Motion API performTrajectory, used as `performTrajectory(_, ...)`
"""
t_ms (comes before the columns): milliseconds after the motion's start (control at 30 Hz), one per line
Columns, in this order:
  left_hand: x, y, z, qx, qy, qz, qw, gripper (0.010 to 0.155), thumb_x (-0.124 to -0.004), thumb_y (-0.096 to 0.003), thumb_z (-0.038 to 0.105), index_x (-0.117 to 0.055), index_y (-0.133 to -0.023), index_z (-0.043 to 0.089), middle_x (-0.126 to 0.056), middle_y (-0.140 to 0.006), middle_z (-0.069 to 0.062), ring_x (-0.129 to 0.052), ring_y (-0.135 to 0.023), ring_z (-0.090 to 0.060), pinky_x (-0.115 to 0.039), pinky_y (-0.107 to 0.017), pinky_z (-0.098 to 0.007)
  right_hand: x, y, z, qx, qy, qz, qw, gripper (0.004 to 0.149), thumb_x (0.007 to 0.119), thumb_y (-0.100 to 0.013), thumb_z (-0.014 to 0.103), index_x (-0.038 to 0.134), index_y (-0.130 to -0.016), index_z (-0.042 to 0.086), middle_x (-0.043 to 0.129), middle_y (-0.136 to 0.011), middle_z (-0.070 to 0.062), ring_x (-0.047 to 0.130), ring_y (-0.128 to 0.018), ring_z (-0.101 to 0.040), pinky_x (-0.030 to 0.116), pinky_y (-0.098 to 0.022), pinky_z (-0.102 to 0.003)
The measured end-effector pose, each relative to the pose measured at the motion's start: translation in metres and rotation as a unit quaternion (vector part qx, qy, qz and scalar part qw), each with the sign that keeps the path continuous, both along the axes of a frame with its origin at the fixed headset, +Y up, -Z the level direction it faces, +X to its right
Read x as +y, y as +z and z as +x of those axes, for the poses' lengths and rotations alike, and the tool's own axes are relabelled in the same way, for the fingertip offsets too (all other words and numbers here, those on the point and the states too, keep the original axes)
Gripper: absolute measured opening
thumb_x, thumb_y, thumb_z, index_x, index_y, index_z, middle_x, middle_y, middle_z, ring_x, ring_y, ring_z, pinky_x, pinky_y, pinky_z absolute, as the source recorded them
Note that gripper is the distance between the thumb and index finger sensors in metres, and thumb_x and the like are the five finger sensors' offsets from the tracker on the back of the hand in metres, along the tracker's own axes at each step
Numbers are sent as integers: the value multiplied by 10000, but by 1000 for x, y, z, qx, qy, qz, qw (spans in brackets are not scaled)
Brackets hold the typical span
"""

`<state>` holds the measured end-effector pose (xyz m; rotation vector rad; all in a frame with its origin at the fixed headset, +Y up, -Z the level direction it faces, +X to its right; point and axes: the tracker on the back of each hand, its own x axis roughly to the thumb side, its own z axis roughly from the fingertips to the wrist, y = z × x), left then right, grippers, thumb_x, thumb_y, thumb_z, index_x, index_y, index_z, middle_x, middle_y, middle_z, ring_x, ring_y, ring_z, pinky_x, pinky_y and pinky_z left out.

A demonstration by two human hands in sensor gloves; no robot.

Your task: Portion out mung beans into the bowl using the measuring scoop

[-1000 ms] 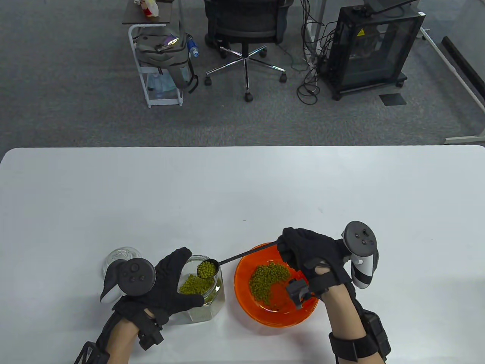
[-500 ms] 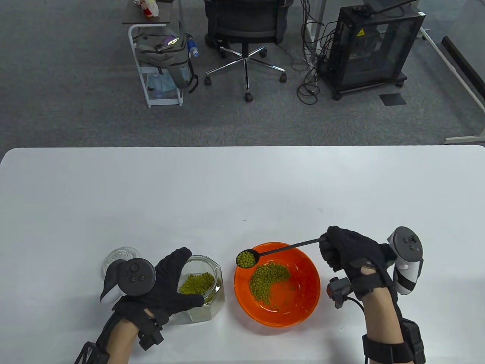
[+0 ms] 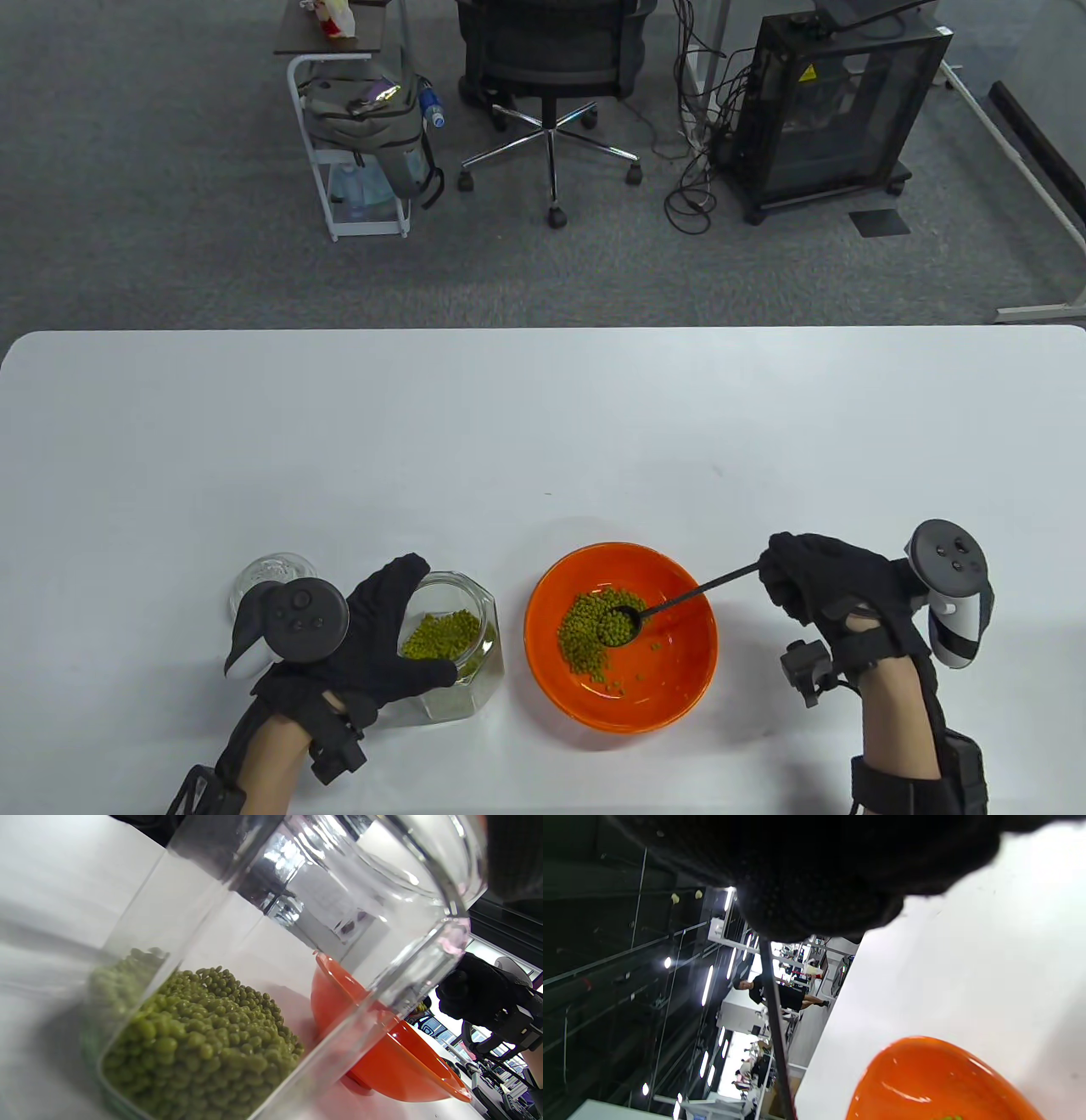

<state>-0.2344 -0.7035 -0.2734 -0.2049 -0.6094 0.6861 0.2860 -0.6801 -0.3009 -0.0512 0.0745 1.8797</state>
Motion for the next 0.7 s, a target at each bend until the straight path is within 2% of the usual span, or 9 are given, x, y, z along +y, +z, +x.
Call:
performTrajectory(233,0,0,0,0,-1,1,1000,1210,-820,-435,825,-212,-1099,17,-317,-1156,-316,-515,-1041,-602,-479,-720,-765,15,10,-25,44,100,61,992,432,865,-469,457,1016,-580,68,1036,-447,-121,981,-247,-240,849,-222,-383)
performTrajectory(367,0,0,0,1,-1,0,1000,1211,-819,-434,827,-211,-1099,17,-317,-1156,-315,-514,-1042,-601,-481,-720,-764,28,20,-43,78,139,121,980,431,869,-464,462,1017,-590,77,1037,-464,-118,982,-265,-245,849,-236,-387)
performTrajectory(500,0,0,0,1,-1,0,1000,1212,-821,-433,826,-211,-1100,17,-317,-1156,-315,-514,-1041,-602,-479,-720,-765,42,34,-62,113,193,202,954,430,873,-457,469,1019,-599,91,1037,-484,-112,981,-287,-251,847,-255,-392)
performTrajectory(700,-1,0,1,1,-1,1,1000,1214,-820,-433,827,-211,-1100,15,-317,-1156,-315,-514,-1041,-601,-480,-720,-765,62,60,-91,156,275,316,894,425,880,-449,459,1014,-621,94,1031,-526,-122,972,-330,-284,833,-294,-423)
